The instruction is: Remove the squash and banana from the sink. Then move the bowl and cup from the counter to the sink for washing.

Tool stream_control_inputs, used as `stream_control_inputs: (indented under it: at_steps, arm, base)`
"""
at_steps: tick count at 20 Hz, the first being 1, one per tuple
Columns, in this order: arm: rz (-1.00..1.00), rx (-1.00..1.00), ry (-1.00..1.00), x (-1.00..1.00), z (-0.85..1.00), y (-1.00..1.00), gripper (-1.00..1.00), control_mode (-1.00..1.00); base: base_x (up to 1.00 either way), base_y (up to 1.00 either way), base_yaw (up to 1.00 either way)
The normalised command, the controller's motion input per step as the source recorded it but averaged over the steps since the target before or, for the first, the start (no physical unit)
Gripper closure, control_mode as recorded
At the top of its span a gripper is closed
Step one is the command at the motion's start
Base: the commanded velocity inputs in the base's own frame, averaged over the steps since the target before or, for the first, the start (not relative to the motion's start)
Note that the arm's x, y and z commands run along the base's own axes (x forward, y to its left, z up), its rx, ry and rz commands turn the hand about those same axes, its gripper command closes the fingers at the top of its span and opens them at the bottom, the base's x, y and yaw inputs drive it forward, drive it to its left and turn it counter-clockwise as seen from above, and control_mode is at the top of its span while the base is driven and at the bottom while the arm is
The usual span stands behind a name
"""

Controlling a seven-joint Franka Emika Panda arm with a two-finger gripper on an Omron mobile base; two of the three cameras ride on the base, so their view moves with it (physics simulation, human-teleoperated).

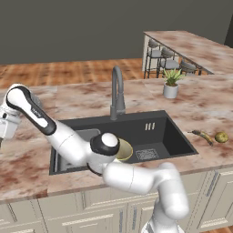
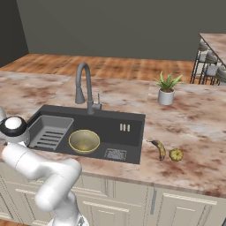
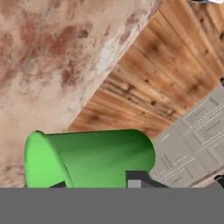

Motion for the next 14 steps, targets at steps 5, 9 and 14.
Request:
stream_control_inputs:
  at_steps: [5,9,14]
  arm:
    - [-0.04,0.00,0.11,-0.22,0.13,-0.41,1.00,-1.00]
    - [0.00,0.00,0.03,-0.27,0.19,-0.37,1.00,-1.00]
    - [0.00,-0.03,0.00,-0.35,0.24,-0.36,1.00,-1.00]
  base:
    - [0.00,0.00,0.00]
    - [0.00,0.00,0.00]
    - [0.00,0.00,0.00]
